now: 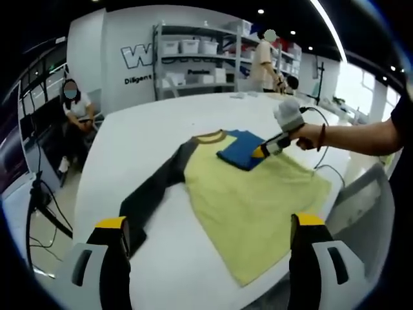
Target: Fold the garment on the visible template until the final outline fits inside the template.
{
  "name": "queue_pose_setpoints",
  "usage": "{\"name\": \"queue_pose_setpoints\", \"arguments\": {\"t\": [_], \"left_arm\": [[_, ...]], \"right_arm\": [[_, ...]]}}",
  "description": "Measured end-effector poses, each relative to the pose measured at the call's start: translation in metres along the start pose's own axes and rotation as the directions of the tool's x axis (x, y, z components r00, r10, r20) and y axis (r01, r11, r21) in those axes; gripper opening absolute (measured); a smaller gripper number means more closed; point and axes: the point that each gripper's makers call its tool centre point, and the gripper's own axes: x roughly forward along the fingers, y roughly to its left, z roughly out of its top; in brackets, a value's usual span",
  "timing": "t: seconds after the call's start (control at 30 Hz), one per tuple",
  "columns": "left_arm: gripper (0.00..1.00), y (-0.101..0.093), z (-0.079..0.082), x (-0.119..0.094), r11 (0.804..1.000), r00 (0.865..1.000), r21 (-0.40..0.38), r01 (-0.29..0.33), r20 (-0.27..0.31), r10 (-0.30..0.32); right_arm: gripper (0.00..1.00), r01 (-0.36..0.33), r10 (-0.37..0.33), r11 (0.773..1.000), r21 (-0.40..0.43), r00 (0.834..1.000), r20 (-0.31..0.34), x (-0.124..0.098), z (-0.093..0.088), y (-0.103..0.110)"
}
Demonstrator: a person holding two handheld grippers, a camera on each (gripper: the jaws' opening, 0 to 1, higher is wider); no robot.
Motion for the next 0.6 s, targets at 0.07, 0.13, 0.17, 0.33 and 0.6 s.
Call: {"name": "queue_pose_setpoints", "arguments": {"t": [0.07, 0.13, 0.17, 0.33, 0.6], "left_arm": [[0.99, 0.000, -0.001, 0.000, 1.000, 1.000, 0.001, 0.000, -0.003, 0.000], [0.99, 0.001, -0.001, 0.000, 1.000, 1.000, 0.002, -0.003, -0.005, 0.003], [0.99, 0.001, -0.002, 0.000, 1.000, 1.000, 0.002, -0.003, -0.005, 0.003], [0.99, 0.001, -0.003, -0.001, 1.000, 1.000, 0.008, 0.001, -0.006, -0.001], [0.98, 0.003, -0.006, -0.003, 1.000, 1.000, 0.005, -0.005, -0.009, 0.005]], "right_arm": [[0.15, 0.002, -0.002, 1.000, 0.003, 1.000, -0.002, 0.000, 0.000, 0.000], [0.10, 0.009, -0.009, 1.000, 0.001, 1.000, -0.006, 0.001, -0.001, 0.000], [0.08, 0.024, -0.024, 1.000, -0.007, 1.000, -0.006, 0.001, -0.001, -0.001], [0.05, 0.033, -0.033, 0.999, 0.007, 0.999, -0.010, 0.001, 0.001, -0.003], [0.00, -0.008, 0.008, 1.000, 0.010, 0.999, 0.037, -0.006, 0.020, 0.012]]}}
